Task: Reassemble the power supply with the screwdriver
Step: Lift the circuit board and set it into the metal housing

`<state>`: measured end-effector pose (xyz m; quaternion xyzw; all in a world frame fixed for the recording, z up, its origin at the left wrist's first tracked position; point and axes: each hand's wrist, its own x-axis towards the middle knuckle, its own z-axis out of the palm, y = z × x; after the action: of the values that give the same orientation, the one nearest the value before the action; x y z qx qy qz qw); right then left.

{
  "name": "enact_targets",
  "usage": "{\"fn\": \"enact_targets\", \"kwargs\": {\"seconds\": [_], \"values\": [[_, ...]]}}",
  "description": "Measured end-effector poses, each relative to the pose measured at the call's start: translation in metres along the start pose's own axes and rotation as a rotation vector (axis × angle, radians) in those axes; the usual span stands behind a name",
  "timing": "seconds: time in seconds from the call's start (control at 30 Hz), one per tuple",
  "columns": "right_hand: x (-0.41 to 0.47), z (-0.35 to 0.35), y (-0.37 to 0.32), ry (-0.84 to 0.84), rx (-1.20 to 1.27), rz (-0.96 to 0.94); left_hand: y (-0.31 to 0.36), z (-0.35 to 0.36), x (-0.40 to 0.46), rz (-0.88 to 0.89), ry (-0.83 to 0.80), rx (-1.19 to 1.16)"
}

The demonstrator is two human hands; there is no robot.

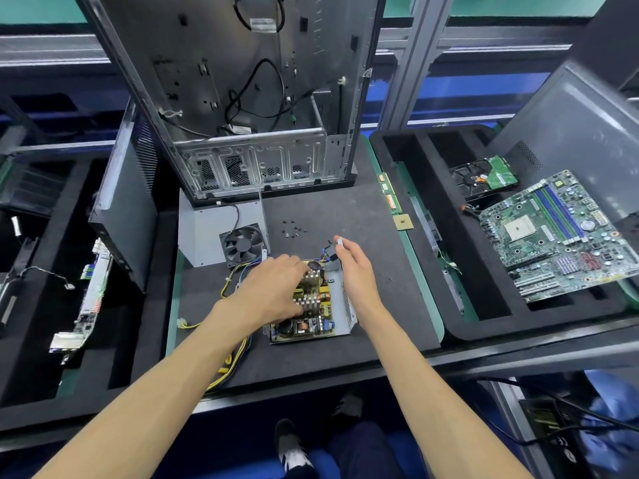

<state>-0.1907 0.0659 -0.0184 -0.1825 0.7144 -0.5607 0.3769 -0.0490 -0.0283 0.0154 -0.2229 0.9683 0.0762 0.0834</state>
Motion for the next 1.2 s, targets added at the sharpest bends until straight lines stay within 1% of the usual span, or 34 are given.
{"fn": "enact_targets", "kwargs": {"seconds": [0.13, 0.17, 0.23, 0.27, 0.3, 0.33, 0.37, 0.4, 0.43, 0.47, 0.5, 0.53, 0.57, 0.6, 0.67, 0.73, 0.83, 1.07, 1.2], "values": [[0.0, 0.001, -0.001, -0.001, 0.008, -0.004, 0.0, -0.001, -0.002, 0.018, -0.036, -0.007], [-0.001, 0.001, -0.001, -0.001, 0.012, -0.004, -0.002, -0.003, -0.004, 0.025, -0.061, -0.057], [-0.003, 0.0, 0.001, 0.0, 0.026, -0.001, -0.005, -0.011, -0.01, 0.022, -0.058, -0.283], [-0.003, -0.001, 0.001, -0.003, 0.034, 0.004, -0.008, -0.015, -0.015, 0.008, 0.003, -0.408], [-0.004, -0.002, 0.002, -0.011, 0.042, 0.008, -0.012, -0.019, -0.02, -0.038, 0.12, -0.499], [-0.005, -0.003, 0.003, -0.021, 0.048, 0.009, -0.016, -0.022, -0.025, -0.121, 0.248, -0.542], [-0.005, -0.003, 0.004, -0.029, 0.053, 0.013, -0.022, -0.024, -0.03, -0.233, 0.335, -0.538], [-0.006, -0.003, 0.004, -0.032, 0.059, 0.018, -0.027, -0.025, -0.034, -0.358, 0.346, -0.492], [-0.006, -0.003, 0.004, -0.029, 0.068, 0.023, -0.032, -0.024, -0.037, -0.468, 0.247, -0.429], [-0.007, -0.003, 0.004, -0.024, 0.08, 0.026, -0.035, -0.022, -0.04, -0.546, 0.086, -0.408], [-0.007, -0.002, 0.003, -0.021, 0.091, 0.028, -0.036, -0.02, -0.041, -0.589, -0.086, -0.456], [-0.007, -0.002, 0.002, -0.019, 0.099, 0.031, -0.034, -0.016, -0.042, -0.607, -0.221, -0.555], [-0.007, -0.002, 0.001, -0.019, 0.106, 0.036, -0.032, -0.013, -0.042, -0.604, -0.293, -0.663], [-0.007, -0.002, 0.001, -0.018, 0.114, 0.039, -0.029, -0.01, -0.042, -0.591, -0.306, -0.742], [-0.008, -0.003, 0.001, -0.018, 0.125, 0.04, -0.025, -0.006, -0.043, -0.566, -0.249, -0.797], [-0.007, -0.003, 0.001, -0.017, 0.126, 0.043, -0.023, -0.006, -0.042, -0.555, -0.212, -0.769], [-0.006, -0.005, -0.001, -0.016, 0.116, 0.043, -0.017, -0.007, -0.04, -0.545, -0.199, -0.738], [0.004, -0.024, -0.001, -0.001, 0.057, 0.042, 0.002, -0.003, -0.034, -0.534, -0.129, -0.765], [0.005, -0.027, -0.001, 0.007, 0.046, 0.038, 0.0, -0.004, -0.033, -0.554, -0.148, -0.835]]}}
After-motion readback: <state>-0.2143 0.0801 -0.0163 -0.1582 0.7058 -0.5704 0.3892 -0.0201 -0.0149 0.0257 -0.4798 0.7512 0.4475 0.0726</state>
